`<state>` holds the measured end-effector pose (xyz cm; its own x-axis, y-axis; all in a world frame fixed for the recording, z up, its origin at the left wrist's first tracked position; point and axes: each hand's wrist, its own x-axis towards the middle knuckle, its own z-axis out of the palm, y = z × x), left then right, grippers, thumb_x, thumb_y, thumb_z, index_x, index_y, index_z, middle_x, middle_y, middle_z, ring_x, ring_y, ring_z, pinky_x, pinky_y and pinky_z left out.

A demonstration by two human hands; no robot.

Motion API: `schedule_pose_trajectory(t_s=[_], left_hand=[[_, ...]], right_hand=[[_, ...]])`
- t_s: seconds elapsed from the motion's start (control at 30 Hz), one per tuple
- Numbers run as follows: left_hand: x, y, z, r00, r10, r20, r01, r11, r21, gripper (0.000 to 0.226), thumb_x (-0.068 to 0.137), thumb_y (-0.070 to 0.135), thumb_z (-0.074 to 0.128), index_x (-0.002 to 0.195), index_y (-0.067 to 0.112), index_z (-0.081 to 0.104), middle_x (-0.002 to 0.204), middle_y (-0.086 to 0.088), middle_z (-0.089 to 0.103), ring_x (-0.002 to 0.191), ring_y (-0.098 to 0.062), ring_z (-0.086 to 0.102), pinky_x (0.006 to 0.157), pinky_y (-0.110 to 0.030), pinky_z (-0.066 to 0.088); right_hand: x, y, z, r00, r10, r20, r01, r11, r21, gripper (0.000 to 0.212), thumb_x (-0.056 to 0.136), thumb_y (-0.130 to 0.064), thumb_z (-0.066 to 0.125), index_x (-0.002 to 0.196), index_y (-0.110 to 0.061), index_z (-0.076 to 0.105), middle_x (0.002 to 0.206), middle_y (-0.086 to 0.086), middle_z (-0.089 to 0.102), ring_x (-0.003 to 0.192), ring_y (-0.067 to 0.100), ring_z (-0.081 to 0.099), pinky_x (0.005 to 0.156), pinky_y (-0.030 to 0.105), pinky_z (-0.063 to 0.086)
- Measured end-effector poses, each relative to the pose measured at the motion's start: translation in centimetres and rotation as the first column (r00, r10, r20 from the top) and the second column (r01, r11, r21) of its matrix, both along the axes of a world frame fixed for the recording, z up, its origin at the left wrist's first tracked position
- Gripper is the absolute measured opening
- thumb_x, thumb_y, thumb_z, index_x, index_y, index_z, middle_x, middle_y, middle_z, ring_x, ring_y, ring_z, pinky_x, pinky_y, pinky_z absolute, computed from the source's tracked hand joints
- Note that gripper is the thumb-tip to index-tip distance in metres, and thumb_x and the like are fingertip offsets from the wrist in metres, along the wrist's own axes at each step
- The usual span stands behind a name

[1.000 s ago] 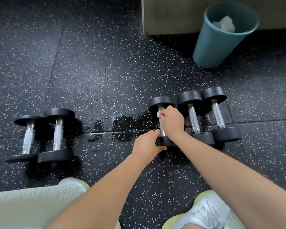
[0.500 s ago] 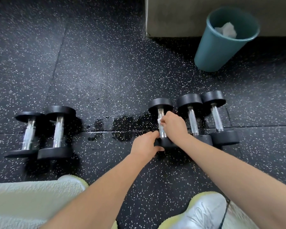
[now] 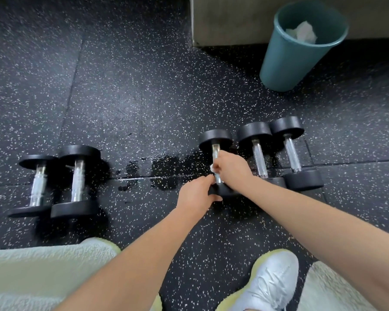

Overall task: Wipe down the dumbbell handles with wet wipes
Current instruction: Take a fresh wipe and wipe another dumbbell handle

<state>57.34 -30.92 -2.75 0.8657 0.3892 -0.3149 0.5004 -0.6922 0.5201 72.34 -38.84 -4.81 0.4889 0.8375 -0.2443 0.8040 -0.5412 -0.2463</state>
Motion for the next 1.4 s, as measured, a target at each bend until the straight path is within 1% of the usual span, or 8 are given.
schedule_pose_trajectory(t_s=[0.23, 0.47, 0.67, 0.87, 1.0, 1.13, 1.23, 1.4], left_hand=[[-0.2, -0.2, -0.6, 1.000, 0.020, 0.013, -0.020, 1.000, 0.010, 0.039, 0.087, 0.045, 0.077, 0.118, 0.028, 0.061, 0.103, 0.007, 0.066, 0.094, -0.020, 0.062, 0.074, -0.037, 0.048], [-0.2, 0.2, -0.4, 0.999, 0.038, 0.022, -0.037, 0.999, -0.024, 0.041, 0.084, 0.043, 0.080, 0.120, 0.033, 0.063, 0.107, 0.010, 0.069, 0.098, -0.020, 0.064, 0.071, -0.033, 0.042], [-0.4, -0.1, -0.4, 0.999, 0.043, 0.011, -0.043, 0.999, 0.003, 0.040, 0.084, 0.049, 0.078, 0.116, 0.032, 0.061, 0.106, 0.010, 0.067, 0.096, -0.018, 0.062, 0.073, -0.034, 0.047], [-0.2, 0.0, 0.0, 1.000, 0.024, 0.008, -0.024, 1.000, 0.002, 0.039, 0.082, 0.062, 0.073, 0.107, 0.037, 0.057, 0.093, 0.013, 0.060, 0.086, -0.015, 0.058, 0.065, -0.032, 0.038], [0.2, -0.5, 0.3, 0.998, 0.060, -0.009, -0.060, 0.998, -0.017, 0.043, 0.080, 0.076, 0.066, 0.088, 0.038, 0.047, 0.083, 0.013, 0.058, 0.075, -0.011, 0.055, 0.056, -0.031, 0.033], [0.7, -0.6, 0.8, 0.993, 0.110, -0.033, -0.113, 0.991, -0.076, 0.041, 0.085, 0.072, 0.066, 0.084, 0.036, 0.046, 0.086, 0.014, 0.059, 0.079, -0.014, 0.056, 0.060, -0.033, 0.035], [1.0, -0.3, 0.5, 0.988, 0.146, -0.043, -0.150, 0.982, -0.117, 0.038, 0.085, 0.070, 0.067, 0.090, 0.034, 0.055, 0.094, 0.015, 0.064, 0.085, -0.013, 0.060, 0.063, -0.032, 0.041], [0.9, -0.1, 0.6, 0.984, 0.166, -0.071, -0.174, 0.976, -0.129, 0.043, 0.087, 0.062, 0.071, 0.078, 0.033, 0.041, 0.078, 0.018, 0.049, 0.079, -0.014, 0.051, 0.058, -0.031, 0.031]], right_hand=[[2.4, 2.3, -0.6, 0.986, -0.167, 0.023, 0.166, 0.986, 0.030, 0.023, 0.083, -0.007, 0.066, 0.086, -0.029, 0.073, 0.100, -0.005, 0.060, 0.081, 0.022, 0.064, 0.066, 0.031, 0.046], [0.3, -0.1, 0.9, 0.993, 0.071, -0.090, -0.081, 0.990, -0.117, 0.023, 0.083, -0.010, 0.070, 0.093, -0.030, 0.075, 0.101, -0.008, 0.065, 0.084, 0.021, 0.064, 0.066, 0.029, 0.041], [2.3, 2.3, 0.6, 0.994, -0.095, -0.057, 0.093, 0.995, -0.027, 0.019, 0.085, -0.012, 0.070, 0.086, -0.031, 0.070, 0.096, -0.009, 0.057, 0.085, 0.022, 0.064, 0.069, 0.033, 0.047], [0.8, -0.4, 0.9, 0.979, 0.108, -0.172, -0.133, 0.981, -0.141, 0.022, 0.081, -0.009, 0.072, 0.082, -0.031, 0.075, 0.094, -0.007, 0.070, 0.084, 0.017, 0.066, 0.072, 0.032, 0.051], [1.8, 1.1, 0.8, 0.994, 0.068, -0.088, -0.075, 0.994, -0.080, 0.018, 0.084, -0.014, 0.072, 0.090, -0.031, 0.077, 0.097, -0.006, 0.067, 0.086, 0.022, 0.066, 0.073, 0.035, 0.054], [2.2, 1.5, 0.8, 0.996, -0.054, -0.069, 0.055, 0.998, 0.013, 0.011, 0.087, -0.021, 0.073, 0.091, -0.030, 0.077, 0.100, -0.008, 0.065, 0.085, 0.019, 0.064, 0.072, 0.034, 0.052], [1.7, -0.2, 1.0, 0.988, 0.027, -0.149, -0.036, 0.998, -0.054, 0.014, 0.083, -0.017, 0.075, 0.090, -0.030, 0.077, 0.095, -0.009, 0.070, 0.085, 0.013, 0.066, 0.071, 0.029, 0.050], [1.7, -0.4, 1.1, 0.977, 0.099, -0.191, -0.115, 0.991, -0.075, 0.021, 0.082, -0.009, 0.071, 0.090, -0.028, 0.077, 0.088, -0.011, 0.070, 0.082, 0.011, 0.065, 0.065, 0.023, 0.043]])
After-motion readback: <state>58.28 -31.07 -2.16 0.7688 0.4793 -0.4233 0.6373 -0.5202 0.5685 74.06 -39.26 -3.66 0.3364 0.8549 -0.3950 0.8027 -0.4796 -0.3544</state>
